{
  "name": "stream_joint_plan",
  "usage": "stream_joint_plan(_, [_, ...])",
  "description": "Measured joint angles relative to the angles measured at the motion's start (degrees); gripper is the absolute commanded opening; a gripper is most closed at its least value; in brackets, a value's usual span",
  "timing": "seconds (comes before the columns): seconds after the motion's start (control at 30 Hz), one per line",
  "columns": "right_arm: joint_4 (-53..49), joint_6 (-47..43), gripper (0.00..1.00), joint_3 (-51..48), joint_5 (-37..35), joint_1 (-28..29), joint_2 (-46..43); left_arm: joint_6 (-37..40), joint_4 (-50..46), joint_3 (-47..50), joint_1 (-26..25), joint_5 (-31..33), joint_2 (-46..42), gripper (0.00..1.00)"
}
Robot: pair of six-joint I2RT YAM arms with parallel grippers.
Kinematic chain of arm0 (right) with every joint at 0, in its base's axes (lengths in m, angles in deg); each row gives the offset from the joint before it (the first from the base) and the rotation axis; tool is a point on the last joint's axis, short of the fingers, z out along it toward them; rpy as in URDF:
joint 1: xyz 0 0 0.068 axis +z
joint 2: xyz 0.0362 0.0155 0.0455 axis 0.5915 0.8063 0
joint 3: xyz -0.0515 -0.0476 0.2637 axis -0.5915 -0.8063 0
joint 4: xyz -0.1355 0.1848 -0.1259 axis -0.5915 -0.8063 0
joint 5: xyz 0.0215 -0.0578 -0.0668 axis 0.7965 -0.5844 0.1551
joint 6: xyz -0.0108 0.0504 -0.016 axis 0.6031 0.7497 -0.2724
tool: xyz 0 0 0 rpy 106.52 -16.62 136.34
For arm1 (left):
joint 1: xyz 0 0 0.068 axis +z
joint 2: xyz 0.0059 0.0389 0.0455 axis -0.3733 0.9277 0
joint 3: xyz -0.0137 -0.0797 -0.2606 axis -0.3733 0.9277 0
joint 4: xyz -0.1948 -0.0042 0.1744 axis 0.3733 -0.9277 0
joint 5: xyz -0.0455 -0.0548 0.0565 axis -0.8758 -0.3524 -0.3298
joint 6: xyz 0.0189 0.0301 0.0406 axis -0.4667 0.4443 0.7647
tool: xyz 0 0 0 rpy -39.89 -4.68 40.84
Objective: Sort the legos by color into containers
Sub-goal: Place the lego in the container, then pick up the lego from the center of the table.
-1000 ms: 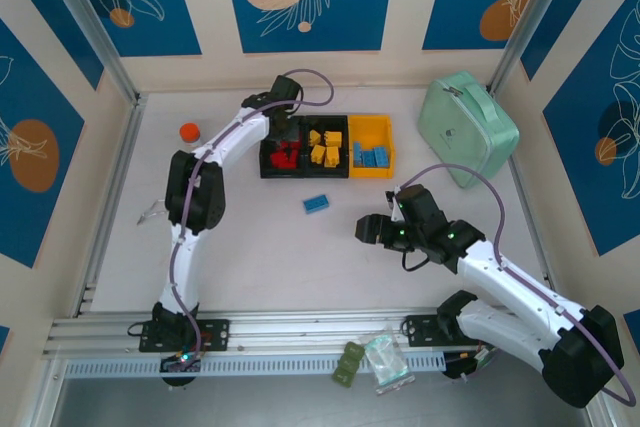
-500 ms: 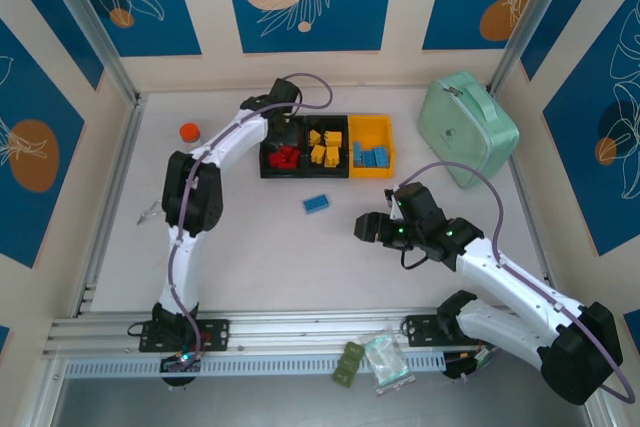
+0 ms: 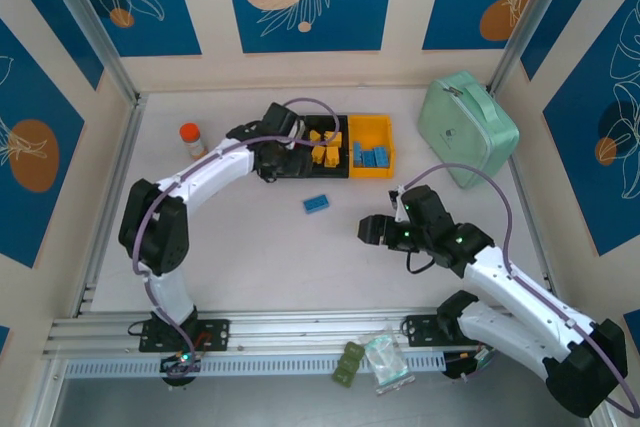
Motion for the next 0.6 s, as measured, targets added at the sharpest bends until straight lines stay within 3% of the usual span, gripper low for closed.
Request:
stream_joint_plan(0.23, [-2.5, -1.1, 0.79, -0.1, 2.3, 0.0, -5.1, 5.0, 4.1, 6.0, -3.6, -4.9, -0.7, 0.78])
stream_joint_plan(0.6, [-4.0, -1.2, 0.81, -3.9, 6.2, 0.0, -14.3, 11.6, 7.4, 6.3, -7.3, -4.9, 4.0, 0.80])
